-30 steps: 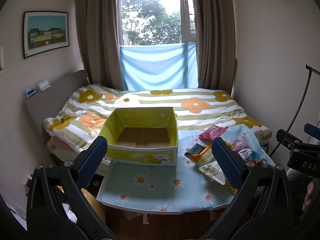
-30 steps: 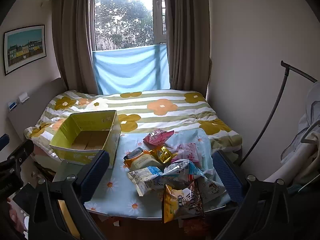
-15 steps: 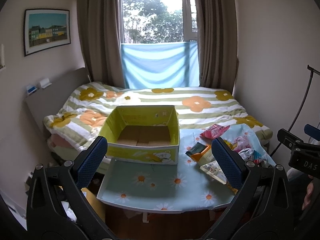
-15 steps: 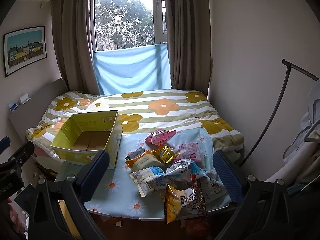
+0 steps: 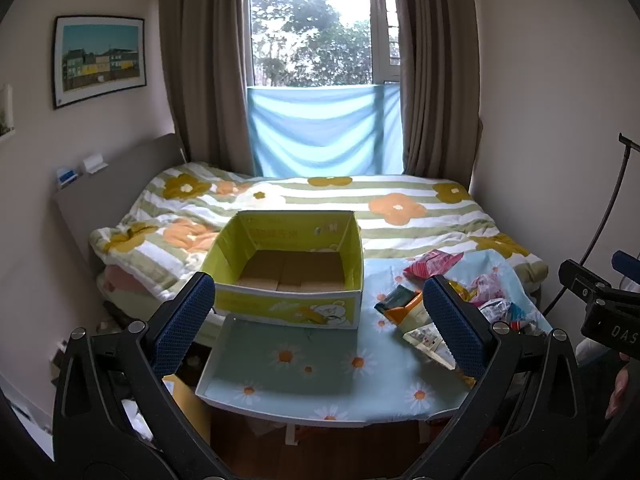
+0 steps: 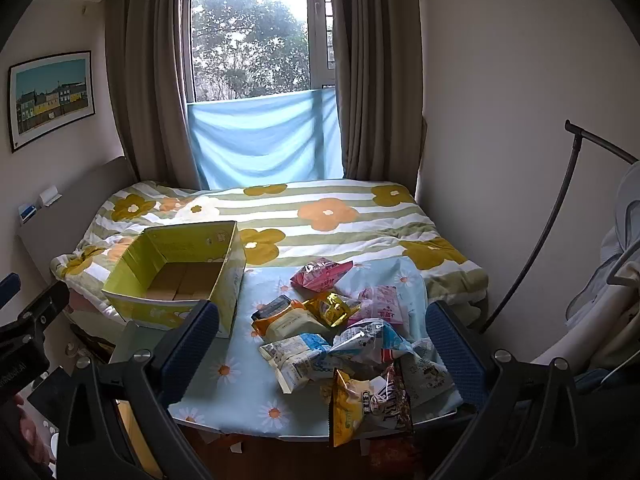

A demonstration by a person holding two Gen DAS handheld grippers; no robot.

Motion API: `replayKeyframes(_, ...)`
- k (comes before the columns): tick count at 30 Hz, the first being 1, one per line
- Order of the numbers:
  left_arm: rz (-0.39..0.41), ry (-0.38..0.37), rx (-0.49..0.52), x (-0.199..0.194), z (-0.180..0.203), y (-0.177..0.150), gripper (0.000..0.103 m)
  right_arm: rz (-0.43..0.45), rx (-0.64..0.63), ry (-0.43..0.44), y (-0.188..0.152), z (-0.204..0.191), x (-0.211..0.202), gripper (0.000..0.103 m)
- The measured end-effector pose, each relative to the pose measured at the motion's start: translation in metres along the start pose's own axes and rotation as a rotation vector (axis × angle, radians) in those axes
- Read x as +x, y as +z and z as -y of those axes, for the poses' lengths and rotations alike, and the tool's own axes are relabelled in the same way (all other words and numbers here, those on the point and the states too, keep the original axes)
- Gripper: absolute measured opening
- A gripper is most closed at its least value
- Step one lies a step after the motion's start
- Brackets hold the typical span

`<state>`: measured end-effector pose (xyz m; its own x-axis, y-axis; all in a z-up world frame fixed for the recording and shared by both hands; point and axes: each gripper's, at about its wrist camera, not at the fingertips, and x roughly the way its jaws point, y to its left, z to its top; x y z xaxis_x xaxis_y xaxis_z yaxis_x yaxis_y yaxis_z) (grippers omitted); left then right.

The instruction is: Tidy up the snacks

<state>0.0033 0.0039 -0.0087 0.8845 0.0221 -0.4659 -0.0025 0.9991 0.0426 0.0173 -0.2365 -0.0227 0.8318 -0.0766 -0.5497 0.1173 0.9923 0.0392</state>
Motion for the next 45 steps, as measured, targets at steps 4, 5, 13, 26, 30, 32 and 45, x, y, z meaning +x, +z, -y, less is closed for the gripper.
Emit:
replayKeyframes(4,0.000,0.004,0.000,-0.0001,-0.0003,-0.0004,0.103,0.000,0.000,0.002,0.0002,-0.0001,-0.0004,0.103)
replayKeyframes(5,0.000,0.007,0.001,-0.0003,-0.0004,-0.0007,0.103,0.000,-0.001,0.003,0.0007,-0.0004,-0.0006,0.103)
replayKeyframes(13,-0.007,0.016,0.007,0.0003,0.0010,-0.0011,0.103,0.000,-0.005,0.005,0.0019,-0.0019,-0.0020,0.103)
replayKeyframes(26,-0.013,0.003,0.005,0.0001,0.0014,-0.0007,0.103,0.002,-0.007,0.009,0.0030,-0.0047,-0.0035,0.103)
replayKeyframes(30,-0.016,0.000,0.002,-0.0006,-0.0001,-0.0014,0.103,0.002,-0.008,0.009,0.0036,-0.0057,-0.0041,0.103)
replayKeyframes(32,-0.017,0.001,0.001,0.0000,-0.0009,-0.0009,0.103,0.001,-0.008,0.009,0.0034,-0.0058,-0.0041,0.103)
replayKeyframes(45,-0.026,-0.020,-0.008,0.0049,-0.0045,0.0009,0.103,0.002,-0.004,0.006,0.0049,-0.0073,-0.0036,0.103)
